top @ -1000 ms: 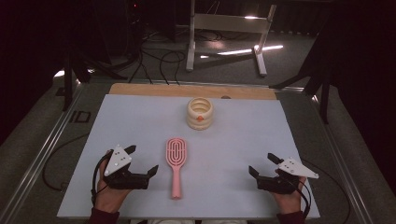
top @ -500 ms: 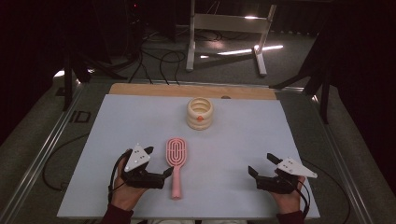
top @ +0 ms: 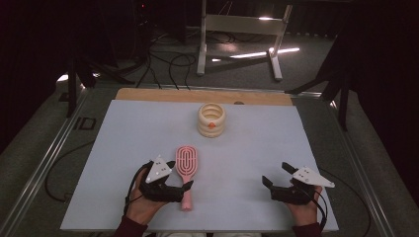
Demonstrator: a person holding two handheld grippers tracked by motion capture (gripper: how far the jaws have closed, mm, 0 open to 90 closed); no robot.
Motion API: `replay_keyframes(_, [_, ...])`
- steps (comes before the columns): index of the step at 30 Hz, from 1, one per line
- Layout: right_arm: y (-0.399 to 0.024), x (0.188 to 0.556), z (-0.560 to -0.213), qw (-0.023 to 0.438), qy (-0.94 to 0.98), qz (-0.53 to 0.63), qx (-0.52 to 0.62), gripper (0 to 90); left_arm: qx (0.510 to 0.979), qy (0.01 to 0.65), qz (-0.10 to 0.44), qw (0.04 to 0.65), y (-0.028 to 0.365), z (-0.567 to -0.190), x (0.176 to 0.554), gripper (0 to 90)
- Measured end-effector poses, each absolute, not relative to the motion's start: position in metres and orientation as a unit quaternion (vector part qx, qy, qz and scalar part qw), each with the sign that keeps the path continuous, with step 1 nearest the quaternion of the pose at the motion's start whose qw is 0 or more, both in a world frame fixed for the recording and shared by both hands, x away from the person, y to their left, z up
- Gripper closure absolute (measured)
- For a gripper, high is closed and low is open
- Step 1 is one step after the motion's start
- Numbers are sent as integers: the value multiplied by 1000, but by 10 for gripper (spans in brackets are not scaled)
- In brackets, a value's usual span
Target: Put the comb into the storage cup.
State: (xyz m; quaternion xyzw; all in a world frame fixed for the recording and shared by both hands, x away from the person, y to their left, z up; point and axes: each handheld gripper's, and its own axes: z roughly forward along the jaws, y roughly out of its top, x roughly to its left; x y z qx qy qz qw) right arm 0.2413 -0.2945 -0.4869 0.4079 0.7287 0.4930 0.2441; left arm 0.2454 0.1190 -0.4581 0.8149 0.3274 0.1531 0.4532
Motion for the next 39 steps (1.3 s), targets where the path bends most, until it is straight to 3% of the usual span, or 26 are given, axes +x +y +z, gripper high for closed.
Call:
replay_keyframes(4, [-294,242,-487,243,731,492,406,85,823,322,146,444,112,-463,246,222])
replay_keyframes(12, [-294,242,-488,243,731,492,406,86,831,326,116,436,107,-471,250,551])
replay_keyframes(21, [-293,242,-487,246,732,491,404,85,836,343,102,416,99,-482,256,799])
replay_keyframes(22, [-294,242,-487,246,732,490,404,85,838,344,101,413,98,-483,256,868])
replay_keyframes(39, [-294,242,-488,245,731,491,405,86,863,349,89,353,80,-498,259,900])
